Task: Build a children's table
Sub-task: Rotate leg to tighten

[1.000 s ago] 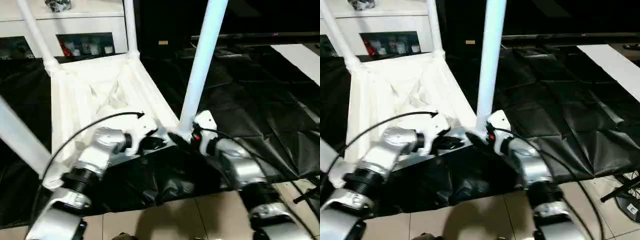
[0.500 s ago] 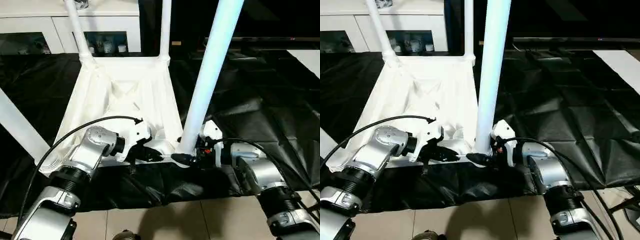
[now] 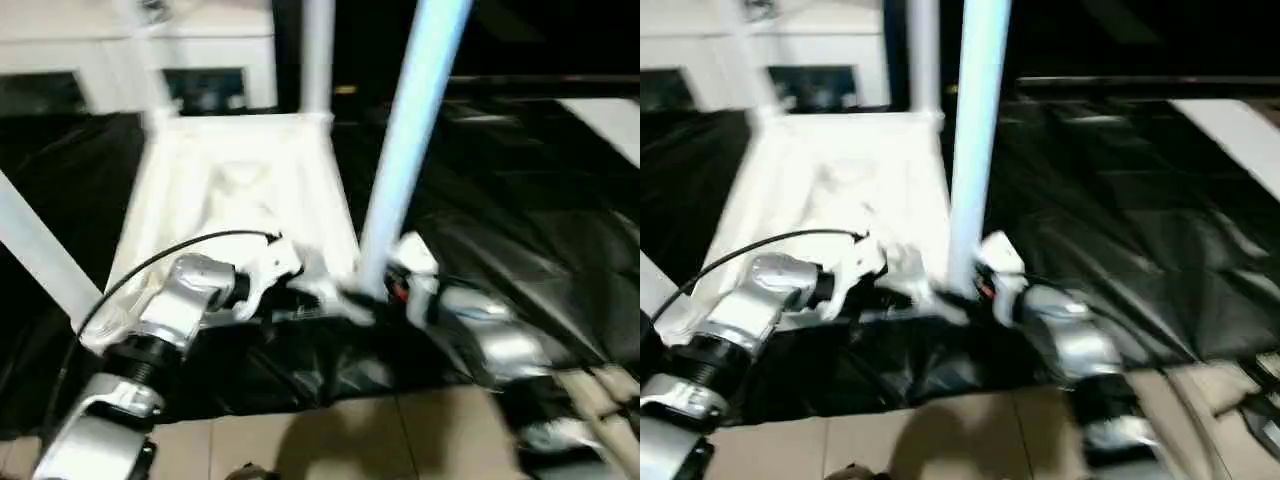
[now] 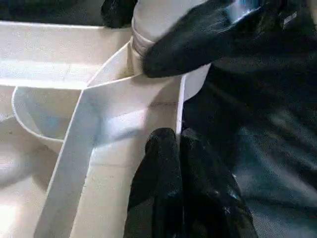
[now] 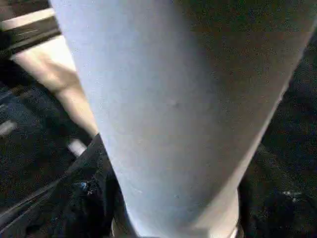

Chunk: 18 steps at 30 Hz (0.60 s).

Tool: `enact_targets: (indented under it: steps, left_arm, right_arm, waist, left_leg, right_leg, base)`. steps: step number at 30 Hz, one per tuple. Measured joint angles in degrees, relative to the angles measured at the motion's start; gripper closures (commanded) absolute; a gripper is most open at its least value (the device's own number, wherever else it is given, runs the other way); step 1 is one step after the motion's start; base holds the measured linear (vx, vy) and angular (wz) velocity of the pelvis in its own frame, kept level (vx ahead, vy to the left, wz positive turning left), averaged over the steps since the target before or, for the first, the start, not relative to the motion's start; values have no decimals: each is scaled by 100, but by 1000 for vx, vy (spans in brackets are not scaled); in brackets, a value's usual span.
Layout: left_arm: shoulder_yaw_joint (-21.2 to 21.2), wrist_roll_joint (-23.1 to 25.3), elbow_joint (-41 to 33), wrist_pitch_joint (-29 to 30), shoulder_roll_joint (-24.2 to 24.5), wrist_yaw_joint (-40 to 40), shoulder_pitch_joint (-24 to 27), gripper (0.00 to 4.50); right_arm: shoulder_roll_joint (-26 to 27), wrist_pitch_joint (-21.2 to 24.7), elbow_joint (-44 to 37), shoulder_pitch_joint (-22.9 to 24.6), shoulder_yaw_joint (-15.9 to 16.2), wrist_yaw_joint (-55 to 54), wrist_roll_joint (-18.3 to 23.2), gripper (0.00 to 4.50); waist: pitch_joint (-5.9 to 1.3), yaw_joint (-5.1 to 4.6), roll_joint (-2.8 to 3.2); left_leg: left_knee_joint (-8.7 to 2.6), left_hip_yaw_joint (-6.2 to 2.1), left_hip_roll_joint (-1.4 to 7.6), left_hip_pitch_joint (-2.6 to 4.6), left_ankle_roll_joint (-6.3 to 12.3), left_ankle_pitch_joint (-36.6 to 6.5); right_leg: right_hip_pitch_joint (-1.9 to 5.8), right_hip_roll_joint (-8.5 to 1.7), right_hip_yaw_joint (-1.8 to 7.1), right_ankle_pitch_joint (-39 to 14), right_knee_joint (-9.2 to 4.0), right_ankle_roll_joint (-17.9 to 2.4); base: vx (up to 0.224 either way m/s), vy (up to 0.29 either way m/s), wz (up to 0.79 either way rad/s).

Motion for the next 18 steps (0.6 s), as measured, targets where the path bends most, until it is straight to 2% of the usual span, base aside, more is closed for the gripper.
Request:
enact_targets:
  steps: [2, 5, 6, 11, 15, 18]
  left_arm:
    - [43, 118, -136, 247, -213, 510, 28, 450]
    - [88, 138, -405, 473, -411, 851, 187, 450]
    - [94, 137, -436, 500, -437, 882, 200, 450]
    - [83, 132, -467, 504, -451, 866, 207, 450]
    - [76, 92, -468, 434, -371, 687, 212, 450]
    - [62, -30, -460, 275, -201, 313, 215, 450]
  right_arm:
    - [286, 53, 239, -195, -165, -826, -106, 180]
    - [473, -1, 329, -235, -295, -1313, -118, 180]
    - [485, -49, 335, -227, -317, -1336, -121, 145]
    - [503, -183, 315, -169, -357, -1201, -85, 74]
    - [407, -230, 216, -108, -339, -767, -77, 61]
    - [46, -216, -69, 81, -200, 57, 70, 61]
  waist:
    - [3, -85, 3]
    - [3, -164, 2]
    - [3, -173, 2]
    - [3, -172, 2]
    - [4, -162, 3]
    - [5, -128, 4]
  left_leg:
    - [-1, -3, -1, -3, 0, 0]
    - [1, -4, -5, -4, 2, -1]
    - [-1, -3, -8, -6, 2, -1]
    - [-5, -2, -14, -5, 5, -3]
    - [-10, -2, -13, -6, 5, -3]
    - [-15, -2, -13, -10, 7, -5]
  right_leg:
    - [-5, 0, -3, 0, -29, 0]
    - [-6, 0, 1, 0, -69, -1]
    - [-6, 0, 4, 2, -78, -3]
    - [-6, 0, 11, 49, -77, -64]
    - [-17, 0, 10, 53, -58, -59]
    - [-21, 0, 10, 67, -51, -76]
  base:
    - [0, 0, 0]
    - [0, 0, 0]
    - [0, 0, 0]
    - [0, 0, 0]
    - [0, 0, 0]
    - [0, 0, 0]
